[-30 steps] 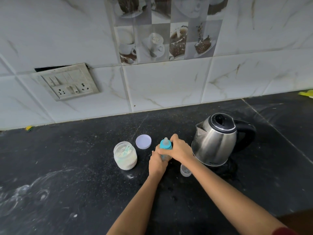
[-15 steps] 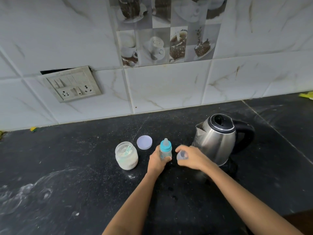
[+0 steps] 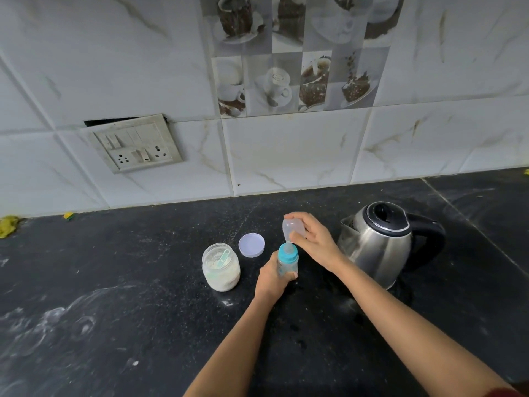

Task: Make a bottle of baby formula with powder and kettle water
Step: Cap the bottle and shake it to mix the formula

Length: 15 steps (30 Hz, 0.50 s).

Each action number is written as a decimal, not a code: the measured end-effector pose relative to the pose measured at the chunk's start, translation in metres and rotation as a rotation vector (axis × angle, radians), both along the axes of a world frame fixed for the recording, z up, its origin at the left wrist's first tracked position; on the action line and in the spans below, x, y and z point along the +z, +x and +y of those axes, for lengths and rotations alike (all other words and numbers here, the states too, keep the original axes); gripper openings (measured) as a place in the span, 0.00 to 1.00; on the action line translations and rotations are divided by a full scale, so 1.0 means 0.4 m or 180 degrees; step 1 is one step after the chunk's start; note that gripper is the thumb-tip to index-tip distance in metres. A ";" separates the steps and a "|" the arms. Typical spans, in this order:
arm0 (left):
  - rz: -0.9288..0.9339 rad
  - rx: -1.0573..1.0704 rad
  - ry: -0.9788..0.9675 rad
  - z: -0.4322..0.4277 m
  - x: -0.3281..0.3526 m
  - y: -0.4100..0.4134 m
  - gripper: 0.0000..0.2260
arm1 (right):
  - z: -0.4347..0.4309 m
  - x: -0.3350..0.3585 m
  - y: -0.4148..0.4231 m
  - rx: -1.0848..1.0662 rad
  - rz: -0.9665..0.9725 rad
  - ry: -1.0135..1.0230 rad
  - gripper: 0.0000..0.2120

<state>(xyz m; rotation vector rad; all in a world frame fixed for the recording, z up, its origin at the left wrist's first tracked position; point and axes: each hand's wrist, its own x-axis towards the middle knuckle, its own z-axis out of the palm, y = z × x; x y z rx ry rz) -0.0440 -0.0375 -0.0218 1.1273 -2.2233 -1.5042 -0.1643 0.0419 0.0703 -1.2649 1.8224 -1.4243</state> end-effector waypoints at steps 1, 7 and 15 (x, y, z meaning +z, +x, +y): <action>0.0020 0.0060 0.0017 -0.011 -0.005 0.001 0.28 | -0.014 -0.009 -0.003 0.0082 -0.0018 -0.0069 0.18; 0.0100 0.0023 0.0040 -0.004 -0.012 0.005 0.25 | 0.005 -0.073 0.002 0.0398 0.0627 0.0291 0.22; 0.0196 0.0062 0.0013 0.005 -0.012 0.004 0.26 | 0.007 -0.127 0.002 0.0194 0.0869 0.0225 0.22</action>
